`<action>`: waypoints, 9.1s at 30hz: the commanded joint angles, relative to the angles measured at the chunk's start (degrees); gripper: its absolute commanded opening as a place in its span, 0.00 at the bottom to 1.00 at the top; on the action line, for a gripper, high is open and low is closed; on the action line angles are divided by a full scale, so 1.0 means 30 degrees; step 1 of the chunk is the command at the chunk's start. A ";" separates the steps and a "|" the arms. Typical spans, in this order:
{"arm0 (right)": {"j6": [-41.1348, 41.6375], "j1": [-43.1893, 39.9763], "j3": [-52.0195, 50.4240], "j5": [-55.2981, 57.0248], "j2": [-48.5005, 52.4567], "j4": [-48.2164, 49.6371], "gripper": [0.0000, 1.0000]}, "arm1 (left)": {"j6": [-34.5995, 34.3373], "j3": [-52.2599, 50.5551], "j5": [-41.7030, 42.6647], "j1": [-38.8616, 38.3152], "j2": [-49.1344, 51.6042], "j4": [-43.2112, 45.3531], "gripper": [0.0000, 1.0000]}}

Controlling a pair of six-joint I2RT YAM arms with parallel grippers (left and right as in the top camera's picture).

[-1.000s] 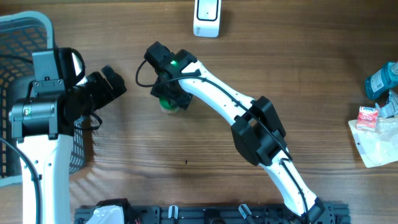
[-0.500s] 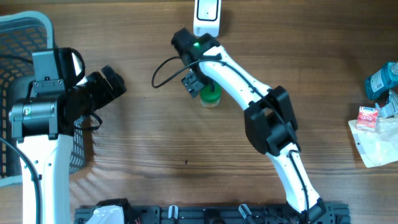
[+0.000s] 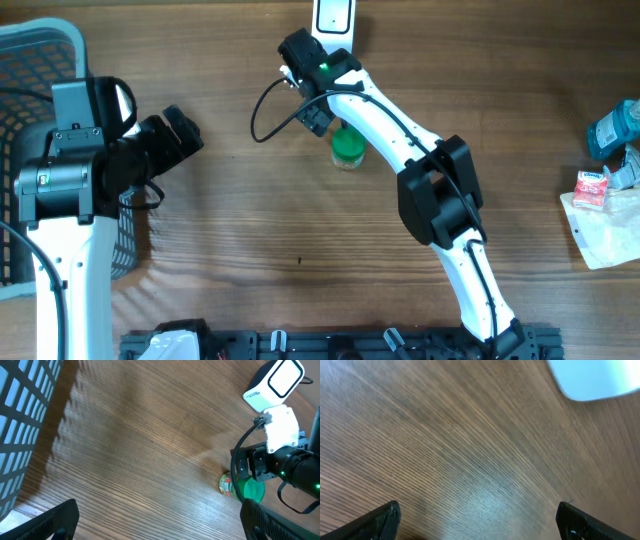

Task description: Scan the item barcode

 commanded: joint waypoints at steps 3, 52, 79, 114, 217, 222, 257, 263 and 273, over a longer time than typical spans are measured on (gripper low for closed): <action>1.0958 0.0087 0.0160 0.0379 -0.4153 -0.0372 1.00 | -0.0124 0.0284 -0.0248 0.0138 -0.0291 -0.0007 1.00; 4.4202 -0.1960 -0.0831 -0.7541 -0.3184 -0.7293 1.00 | -0.0117 0.0277 -0.0248 0.0138 -0.0255 -0.0510 1.00; 4.0821 -0.1523 -0.3934 -0.7118 -0.1749 -0.4029 1.00 | -0.0117 0.0277 -0.0248 0.0138 -0.0255 -0.0488 1.00; 0.9398 -0.1530 -0.4058 -0.5683 -0.1749 -0.0306 0.69 | -0.0117 0.0277 -0.0248 0.0138 -0.0255 -0.0415 1.00; 2.7139 -0.2463 -0.4328 -0.8488 -0.2106 -0.2572 0.88 | -0.0189 0.0262 -0.1035 0.0138 -0.0189 -0.0233 1.00; 2.6345 -0.2404 -0.4320 -0.8422 -0.2106 -0.3417 0.86 | -0.0189 0.0262 -0.1035 0.0138 -0.0189 -0.0233 1.00; 2.2637 -0.2907 -0.3723 -0.8517 -0.0758 -0.3577 0.90 | -0.0189 0.0262 -0.1035 0.0138 -0.0189 -0.0299 1.00; 2.1791 -0.3519 -0.3483 -0.8488 -0.0765 -0.3781 0.75 | -0.0189 0.0262 -0.1035 0.0138 -0.0189 -0.0299 1.00; 2.1281 -0.3701 -0.3483 -0.8896 -0.0765 -0.4087 0.61 | -0.0189 0.0262 -0.1035 0.0138 -0.0189 -0.0291 1.00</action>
